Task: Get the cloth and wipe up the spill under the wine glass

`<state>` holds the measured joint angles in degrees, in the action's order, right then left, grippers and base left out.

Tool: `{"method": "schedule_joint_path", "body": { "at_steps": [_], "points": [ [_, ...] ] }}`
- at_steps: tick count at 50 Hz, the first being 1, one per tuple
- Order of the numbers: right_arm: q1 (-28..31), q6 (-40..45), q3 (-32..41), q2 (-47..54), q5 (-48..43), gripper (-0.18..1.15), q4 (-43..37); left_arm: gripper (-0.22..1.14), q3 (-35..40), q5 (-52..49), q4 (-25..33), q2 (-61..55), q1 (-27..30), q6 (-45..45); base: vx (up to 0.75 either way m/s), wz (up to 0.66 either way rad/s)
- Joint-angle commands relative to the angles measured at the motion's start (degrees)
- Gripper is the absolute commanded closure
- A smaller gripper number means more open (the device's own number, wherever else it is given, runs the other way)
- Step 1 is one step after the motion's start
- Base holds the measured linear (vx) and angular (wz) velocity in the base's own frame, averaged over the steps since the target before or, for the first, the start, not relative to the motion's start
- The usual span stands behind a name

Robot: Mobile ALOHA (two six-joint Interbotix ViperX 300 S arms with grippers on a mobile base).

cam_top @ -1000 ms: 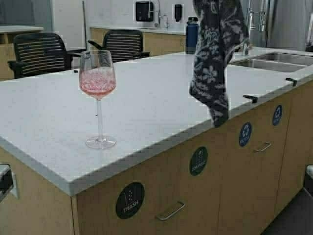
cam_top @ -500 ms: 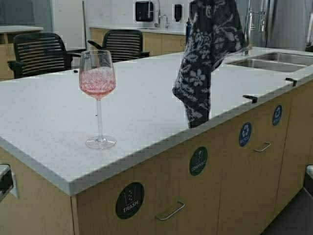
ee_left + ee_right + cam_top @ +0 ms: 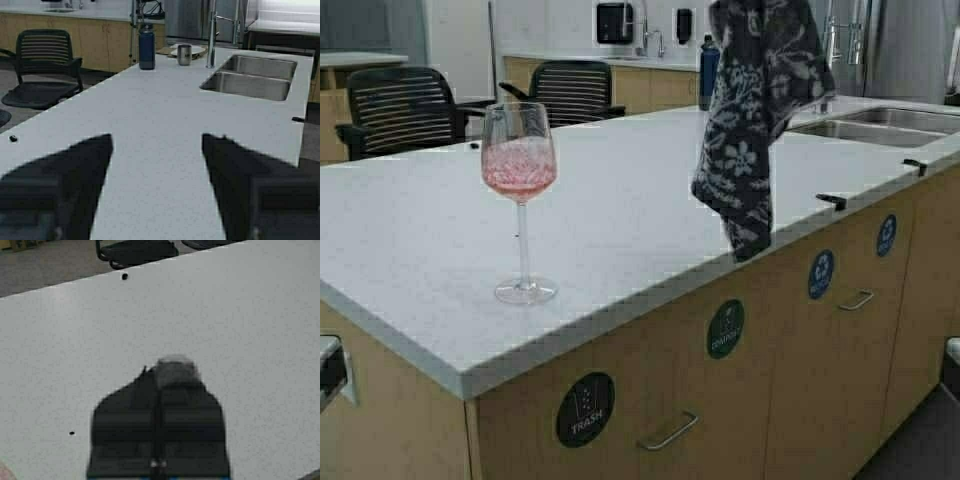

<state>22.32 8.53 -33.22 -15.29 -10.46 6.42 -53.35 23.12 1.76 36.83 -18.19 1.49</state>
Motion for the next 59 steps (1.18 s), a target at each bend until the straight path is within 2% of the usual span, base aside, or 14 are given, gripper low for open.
{"method": "schedule_joint_path", "body": {
  "at_steps": [1,59],
  "points": [
    [0.18,-0.44,1.05,-1.67,-1.05,0.9,0.09,0.0,0.53,0.7,-0.09,0.26,0.0,0.09,0.0,0.0],
    [0.18,-0.79,0.53,-1.58,-1.32,0.9,0.09,0.0,0.18,0.7,-0.09,0.44,0.0,-0.09,0.0,0.0]
  ]
}}
